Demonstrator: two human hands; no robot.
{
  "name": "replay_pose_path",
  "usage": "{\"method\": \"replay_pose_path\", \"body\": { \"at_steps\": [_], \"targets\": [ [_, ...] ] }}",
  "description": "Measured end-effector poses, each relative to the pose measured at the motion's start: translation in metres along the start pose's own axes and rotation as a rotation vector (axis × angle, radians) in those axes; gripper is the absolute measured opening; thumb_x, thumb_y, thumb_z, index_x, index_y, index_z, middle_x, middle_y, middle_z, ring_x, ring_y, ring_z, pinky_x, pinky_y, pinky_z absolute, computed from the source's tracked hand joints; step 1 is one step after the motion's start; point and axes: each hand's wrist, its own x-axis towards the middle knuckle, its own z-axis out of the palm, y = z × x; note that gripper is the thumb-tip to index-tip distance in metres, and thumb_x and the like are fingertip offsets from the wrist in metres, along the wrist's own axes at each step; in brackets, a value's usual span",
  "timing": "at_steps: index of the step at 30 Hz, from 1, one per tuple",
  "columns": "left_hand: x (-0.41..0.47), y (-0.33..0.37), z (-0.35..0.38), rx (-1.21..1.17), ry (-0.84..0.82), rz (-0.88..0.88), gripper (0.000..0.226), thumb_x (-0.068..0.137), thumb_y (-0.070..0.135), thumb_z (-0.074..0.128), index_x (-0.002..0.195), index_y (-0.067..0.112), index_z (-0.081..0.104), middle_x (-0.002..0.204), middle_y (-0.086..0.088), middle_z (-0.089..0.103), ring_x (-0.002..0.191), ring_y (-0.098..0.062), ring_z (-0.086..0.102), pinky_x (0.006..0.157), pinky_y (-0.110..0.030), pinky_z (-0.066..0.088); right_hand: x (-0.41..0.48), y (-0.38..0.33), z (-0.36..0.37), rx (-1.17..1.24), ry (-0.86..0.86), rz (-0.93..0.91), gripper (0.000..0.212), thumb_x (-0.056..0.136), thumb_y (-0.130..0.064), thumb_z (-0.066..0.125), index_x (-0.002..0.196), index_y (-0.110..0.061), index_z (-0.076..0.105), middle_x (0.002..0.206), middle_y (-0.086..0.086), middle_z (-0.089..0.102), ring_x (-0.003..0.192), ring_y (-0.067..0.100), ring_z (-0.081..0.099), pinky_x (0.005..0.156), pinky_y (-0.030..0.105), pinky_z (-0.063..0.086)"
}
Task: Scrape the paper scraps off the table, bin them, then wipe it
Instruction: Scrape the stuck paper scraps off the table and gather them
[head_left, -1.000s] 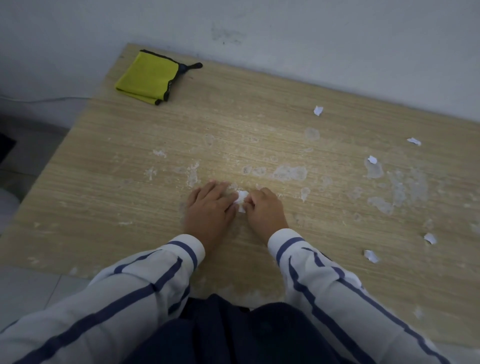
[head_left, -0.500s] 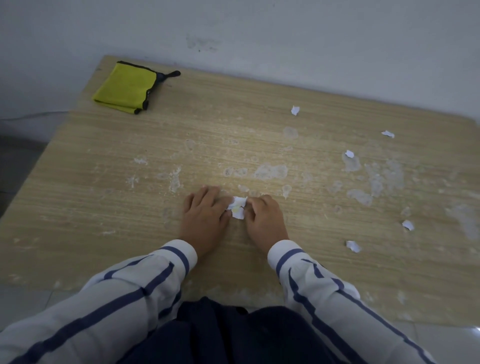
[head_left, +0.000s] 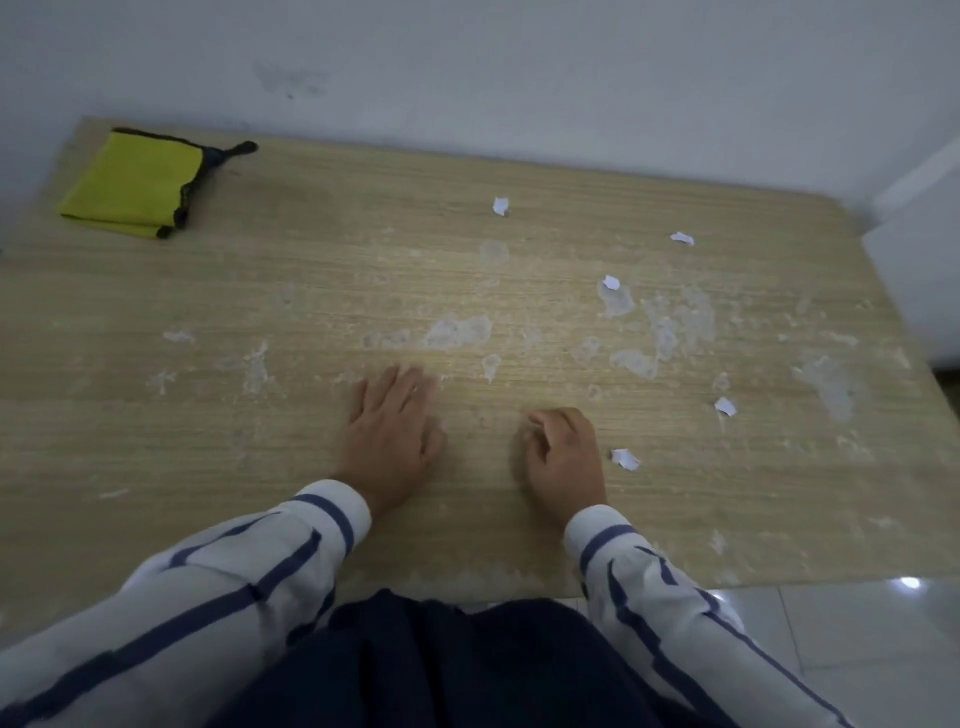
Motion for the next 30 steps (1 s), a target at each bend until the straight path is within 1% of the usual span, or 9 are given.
{"method": "replay_pose_path", "body": {
  "at_steps": [2, 4, 6, 8, 11, 15, 19, 24, 30],
  "targets": [
    [0.007, 0.019, 0.005, 0.074, -0.036, 0.083, 0.057, 0.086, 0.039, 0.031, 0.130, 0.008, 0.051, 0.140, -0.012, 0.046, 0.135, -0.032, 0.033, 0.110, -0.052, 0.013, -0.002, 0.008, -0.010, -0.008, 0.007, 0.042, 0.024, 0.085, -0.014, 0.048, 0.102, -0.004, 0.063, 0.102, 0.011, 0.060, 0.097, 0.026, 0.052, 0.088, 0.033, 0.039],
    [0.014, 0.036, 0.012, 0.148, -0.072, 0.156, 0.058, 0.086, 0.039, 0.029, 0.130, 0.008, 0.051, 0.142, -0.012, 0.044, 0.136, -0.032, 0.031, 0.110, -0.051, 0.009, -0.002, 0.018, -0.021, -0.075, 0.009, 0.059, 0.032, 0.079, -0.018, 0.045, 0.101, -0.006, 0.064, 0.103, 0.012, 0.061, 0.096, 0.029, 0.052, 0.088, 0.038, 0.040],
    [0.020, 0.051, 0.019, 0.177, -0.109, 0.175, 0.064, 0.086, 0.043, 0.023, 0.137, 0.008, 0.042, 0.149, -0.012, 0.033, 0.141, -0.031, 0.020, 0.111, -0.047, 0.000, -0.002, 0.030, -0.033, -0.170, 0.001, 0.107, 0.036, 0.076, -0.020, 0.044, 0.104, -0.009, 0.063, 0.110, 0.011, 0.060, 0.101, 0.031, 0.050, 0.090, 0.042, 0.037],
    [0.024, 0.061, 0.026, 0.175, -0.135, 0.127, 0.069, 0.087, 0.046, 0.020, 0.144, 0.009, 0.028, 0.155, -0.011, 0.019, 0.143, -0.029, 0.006, 0.112, -0.045, -0.008, -0.004, 0.045, -0.043, -0.229, -0.004, 0.184, 0.034, 0.080, -0.018, 0.047, 0.110, -0.012, 0.061, 0.119, 0.009, 0.055, 0.109, 0.031, 0.045, 0.093, 0.043, 0.034],
    [0.027, 0.068, 0.035, 0.170, -0.146, 0.069, 0.072, 0.090, 0.052, 0.016, 0.147, 0.009, 0.016, 0.157, -0.010, 0.010, 0.144, -0.026, -0.002, 0.114, -0.045, -0.006, -0.011, 0.062, -0.052, -0.226, -0.001, 0.251, 0.034, 0.082, -0.015, 0.049, 0.114, -0.014, 0.058, 0.124, 0.008, 0.050, 0.113, 0.030, 0.041, 0.097, 0.042, 0.032],
    [0.030, 0.076, 0.044, 0.084, -0.137, 0.047, 0.085, 0.080, 0.057, 0.002, 0.146, 0.006, 0.019, 0.156, -0.014, 0.011, 0.144, -0.027, 0.002, 0.115, -0.044, -0.002, -0.017, 0.073, -0.052, -0.152, 0.008, 0.252, 0.035, 0.083, -0.019, 0.053, 0.118, -0.016, 0.056, 0.124, 0.007, 0.050, 0.115, 0.027, 0.040, 0.098, 0.041, 0.031],
    [0.031, 0.078, 0.050, 0.090, -0.116, 0.021, 0.082, 0.082, 0.057, 0.007, 0.147, 0.007, 0.019, 0.156, -0.014, 0.013, 0.143, -0.029, 0.006, 0.114, -0.045, 0.001, -0.015, 0.078, -0.053, -0.148, -0.003, 0.205, 0.031, 0.087, -0.020, 0.051, 0.117, -0.013, 0.058, 0.121, 0.009, 0.052, 0.112, 0.029, 0.042, 0.097, 0.041, 0.033],
    [0.033, 0.080, 0.052, 0.078, -0.102, 0.013, 0.080, 0.085, 0.057, 0.013, 0.146, 0.007, 0.022, 0.155, -0.013, 0.015, 0.143, -0.030, 0.010, 0.115, -0.047, 0.006, -0.009, 0.088, -0.054, -0.175, -0.058, 0.105, 0.026, 0.092, -0.013, 0.043, 0.108, -0.008, 0.063, 0.110, 0.014, 0.058, 0.099, 0.030, 0.049, 0.089, 0.037, 0.039],
    [0.037, 0.083, 0.052, 0.069, -0.100, -0.012, 0.080, 0.084, 0.058, 0.012, 0.148, 0.010, 0.018, 0.157, -0.010, 0.007, 0.144, -0.027, 0.002, 0.114, -0.043, -0.002, 0.008, 0.075, -0.061, -0.033, -0.081, 0.134, 0.019, 0.090, -0.012, 0.043, 0.094, -0.005, 0.061, 0.094, 0.011, 0.057, 0.080, 0.021, 0.046, 0.069, 0.028, 0.035]
  ]
}}
